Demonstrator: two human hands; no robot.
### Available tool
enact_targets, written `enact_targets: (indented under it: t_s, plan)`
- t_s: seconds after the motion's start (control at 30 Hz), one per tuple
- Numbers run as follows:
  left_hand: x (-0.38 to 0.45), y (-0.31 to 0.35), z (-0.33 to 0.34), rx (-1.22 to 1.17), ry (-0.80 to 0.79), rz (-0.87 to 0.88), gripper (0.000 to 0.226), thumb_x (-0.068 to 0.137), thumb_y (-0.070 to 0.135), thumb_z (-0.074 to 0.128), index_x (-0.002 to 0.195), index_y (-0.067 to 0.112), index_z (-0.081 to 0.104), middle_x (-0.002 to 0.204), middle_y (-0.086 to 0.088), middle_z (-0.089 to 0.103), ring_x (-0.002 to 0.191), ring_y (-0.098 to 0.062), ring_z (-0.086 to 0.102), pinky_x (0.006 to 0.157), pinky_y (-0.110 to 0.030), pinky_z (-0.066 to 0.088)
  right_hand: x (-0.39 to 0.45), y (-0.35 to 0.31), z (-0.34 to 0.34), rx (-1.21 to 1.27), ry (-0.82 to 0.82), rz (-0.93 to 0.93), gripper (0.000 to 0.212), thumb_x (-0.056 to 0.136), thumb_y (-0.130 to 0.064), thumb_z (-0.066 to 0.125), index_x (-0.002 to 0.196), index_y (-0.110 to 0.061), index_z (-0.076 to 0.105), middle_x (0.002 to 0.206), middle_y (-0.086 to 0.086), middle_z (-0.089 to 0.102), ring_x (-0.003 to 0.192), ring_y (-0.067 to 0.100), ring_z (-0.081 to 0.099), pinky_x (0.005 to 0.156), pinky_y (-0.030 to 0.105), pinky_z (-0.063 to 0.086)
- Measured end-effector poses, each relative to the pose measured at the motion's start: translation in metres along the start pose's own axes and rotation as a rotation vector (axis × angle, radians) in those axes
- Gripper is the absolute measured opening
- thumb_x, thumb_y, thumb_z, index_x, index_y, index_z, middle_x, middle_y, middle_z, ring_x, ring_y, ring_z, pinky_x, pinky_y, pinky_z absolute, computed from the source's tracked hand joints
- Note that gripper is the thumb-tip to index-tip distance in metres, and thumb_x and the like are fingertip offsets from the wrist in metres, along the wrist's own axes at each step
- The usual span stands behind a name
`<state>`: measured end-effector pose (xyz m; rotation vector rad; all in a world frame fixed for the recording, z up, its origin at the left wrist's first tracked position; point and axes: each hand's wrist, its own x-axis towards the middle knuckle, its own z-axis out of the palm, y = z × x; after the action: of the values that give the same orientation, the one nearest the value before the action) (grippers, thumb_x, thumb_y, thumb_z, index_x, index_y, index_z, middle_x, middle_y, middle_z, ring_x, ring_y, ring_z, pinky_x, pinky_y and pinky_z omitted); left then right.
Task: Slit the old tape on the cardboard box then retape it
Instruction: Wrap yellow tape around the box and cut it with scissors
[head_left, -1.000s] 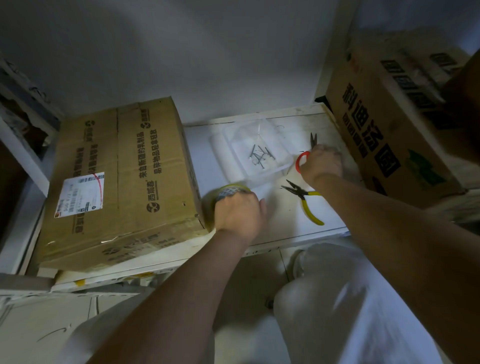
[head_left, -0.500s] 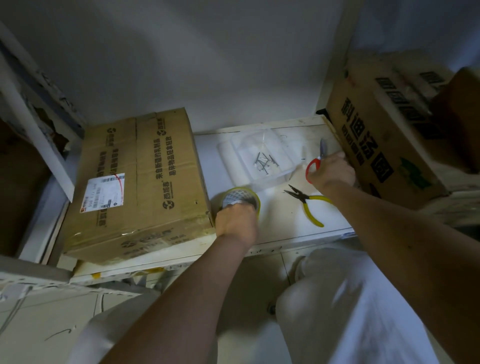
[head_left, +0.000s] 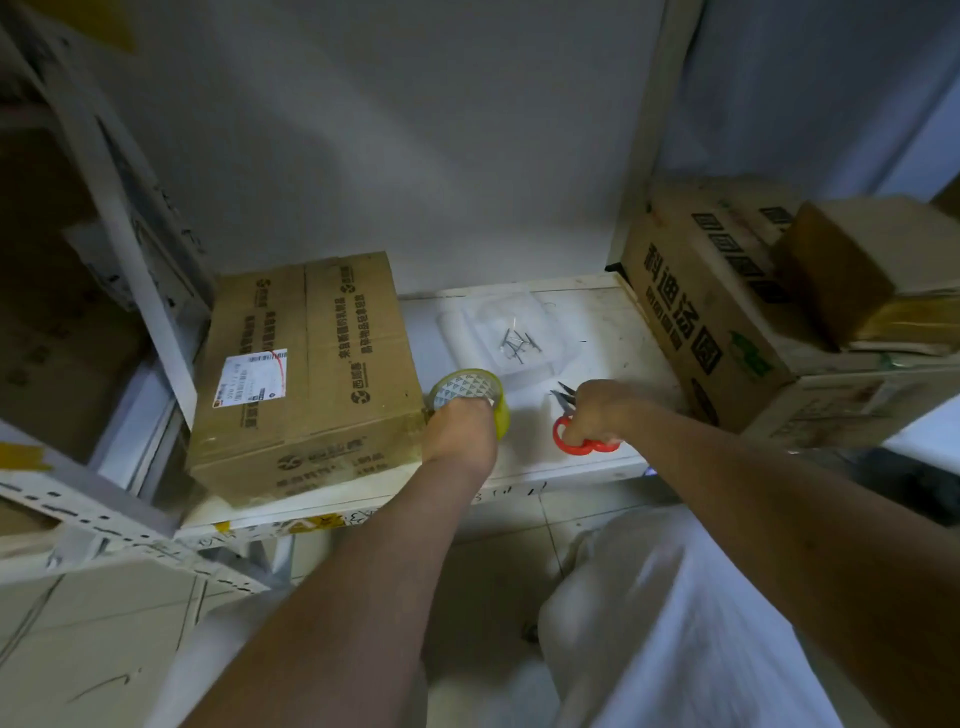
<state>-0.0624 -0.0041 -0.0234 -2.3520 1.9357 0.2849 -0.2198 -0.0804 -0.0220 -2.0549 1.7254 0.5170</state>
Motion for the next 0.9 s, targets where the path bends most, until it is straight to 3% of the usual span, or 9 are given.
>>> enact_targets:
  t_s: [0.1,0.2,0.4,0.63,0.73,0.83,0.9]
  plan:
    - [-0.006,0.000,-0.001,0.013,0.010,0.028,0.026,0.097,0.010,0.048,0.121,0.006,0.059,0.117,-0.016,0.063,0.107,-0.030,0.062,0.079,-0.035,0.052,-0.002,-0.012,0.005,-0.092,-0.022,-0.138,0.033,0.078,-0.034,0.067,0.096,-0.008,0.059,0.081,0.003,0.056,0.069,0.016,0.052,0.054,0.023,0.040]
    - [-0.007,-0.001,-0.001,-0.005,0.007,0.034,0.027,0.097,0.010,0.049,0.122,0.006,0.058,0.117,-0.017,0.063,0.107,-0.031,0.062,0.080,-0.036,0.053,0.003,-0.019,0.013,-0.218,0.065,-0.237,0.044,0.081,-0.040,0.065,0.108,-0.007,0.053,0.099,0.008,0.061,0.080,0.021,0.055,0.065,0.028,0.042]
    - [0.000,-0.006,-0.001,-0.051,0.017,0.062,0.026,0.098,0.010,0.047,0.122,0.006,0.057,0.118,-0.018,0.061,0.108,-0.033,0.061,0.082,-0.037,0.051,0.029,-0.019,0.032,-0.309,0.232,-0.279,0.052,0.088,-0.053,0.054,0.115,-0.009,0.044,0.110,0.009,0.063,0.100,0.028,0.061,0.071,0.031,0.039]
    - [0.011,-0.013,0.008,-0.179,0.051,0.079,0.028,0.099,0.024,0.047,0.120,0.008,0.057,0.117,-0.016,0.063,0.107,-0.032,0.060,0.080,-0.035,0.048,0.050,-0.012,0.046,-0.215,0.197,-0.209,0.044,0.085,-0.030,0.065,0.118,-0.010,0.044,0.115,0.010,0.061,0.104,0.029,0.061,0.080,0.033,0.047]
    - [0.009,-0.015,0.008,-0.351,0.114,0.057,0.027,0.097,0.024,0.050,0.116,0.008,0.060,0.110,-0.017,0.065,0.102,-0.034,0.060,0.078,-0.034,0.046,0.051,-0.012,0.048,-0.192,0.198,-0.218,0.039,0.086,-0.022,0.062,0.119,-0.009,0.046,0.119,0.012,0.058,0.109,0.030,0.057,0.084,0.034,0.046]
    - [0.006,-0.017,0.005,-0.610,0.170,0.044,0.016,0.094,0.020,0.055,0.090,0.006,0.062,0.084,-0.016,0.063,0.078,-0.031,0.056,0.064,-0.032,0.036,0.050,-0.010,0.040,-0.078,0.222,-0.253,0.032,0.089,-0.016,0.055,0.120,-0.009,0.052,0.121,0.014,0.056,0.109,0.031,0.055,0.089,0.034,0.045]
    - [0.004,-0.018,0.004,-0.801,0.155,0.041,0.015,0.094,0.017,0.056,0.083,0.007,0.058,0.075,-0.011,0.057,0.075,-0.032,0.057,0.067,-0.036,0.047,0.049,-0.009,0.027,0.174,0.253,-0.257,0.029,0.089,-0.008,0.051,0.116,-0.011,0.060,0.121,0.012,0.060,0.110,0.031,0.056,0.093,0.034,0.047]
